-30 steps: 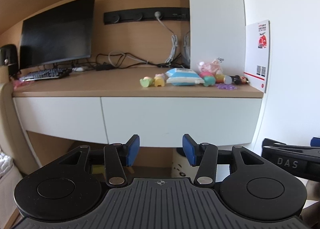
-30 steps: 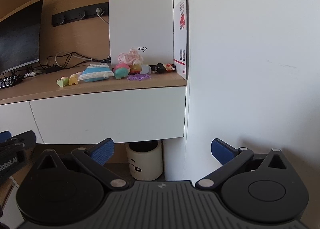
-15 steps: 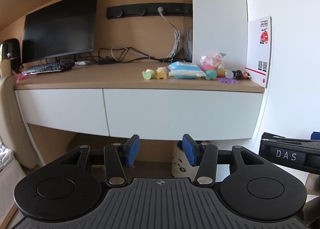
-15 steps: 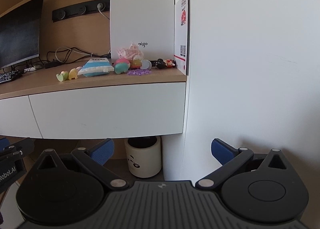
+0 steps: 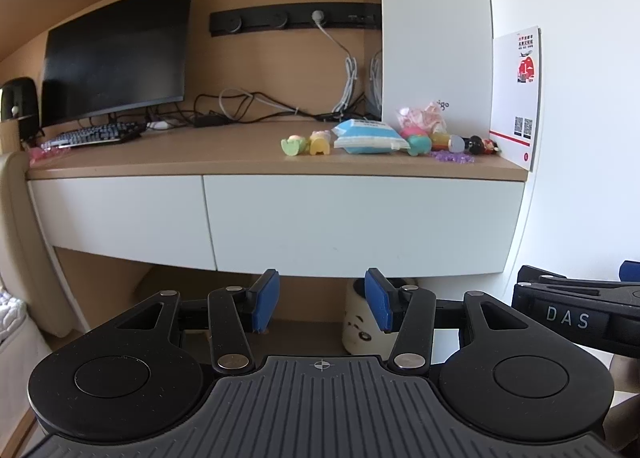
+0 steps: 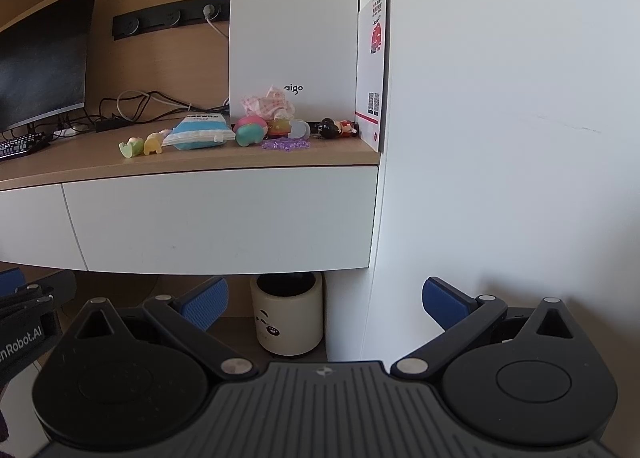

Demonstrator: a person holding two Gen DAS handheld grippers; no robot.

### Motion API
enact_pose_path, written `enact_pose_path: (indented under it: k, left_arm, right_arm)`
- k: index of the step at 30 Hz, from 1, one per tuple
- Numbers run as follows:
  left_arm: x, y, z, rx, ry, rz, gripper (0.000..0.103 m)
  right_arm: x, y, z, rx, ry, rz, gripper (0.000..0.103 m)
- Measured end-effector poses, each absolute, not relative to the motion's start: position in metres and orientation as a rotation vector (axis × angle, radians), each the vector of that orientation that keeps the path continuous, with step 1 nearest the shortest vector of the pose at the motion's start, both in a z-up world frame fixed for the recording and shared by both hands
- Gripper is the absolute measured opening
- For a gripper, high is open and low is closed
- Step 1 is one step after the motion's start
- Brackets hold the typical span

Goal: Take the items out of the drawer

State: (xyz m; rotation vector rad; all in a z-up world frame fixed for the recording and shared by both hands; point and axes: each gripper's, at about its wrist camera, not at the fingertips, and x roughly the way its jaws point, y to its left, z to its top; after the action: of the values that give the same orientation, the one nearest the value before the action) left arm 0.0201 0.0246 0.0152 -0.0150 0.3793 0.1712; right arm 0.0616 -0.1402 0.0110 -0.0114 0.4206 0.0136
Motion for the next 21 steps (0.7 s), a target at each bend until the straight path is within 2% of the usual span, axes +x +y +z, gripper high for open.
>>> enact_pose_path:
  k: [21]
  left_arm:
    - [0.0190,0.0212,0.0153,-0.004,0.374,0.157,0.052]
  right_arm:
    - [0.0589,-0.1356,0.0120,-0.019,0.418,0.028,0.103]
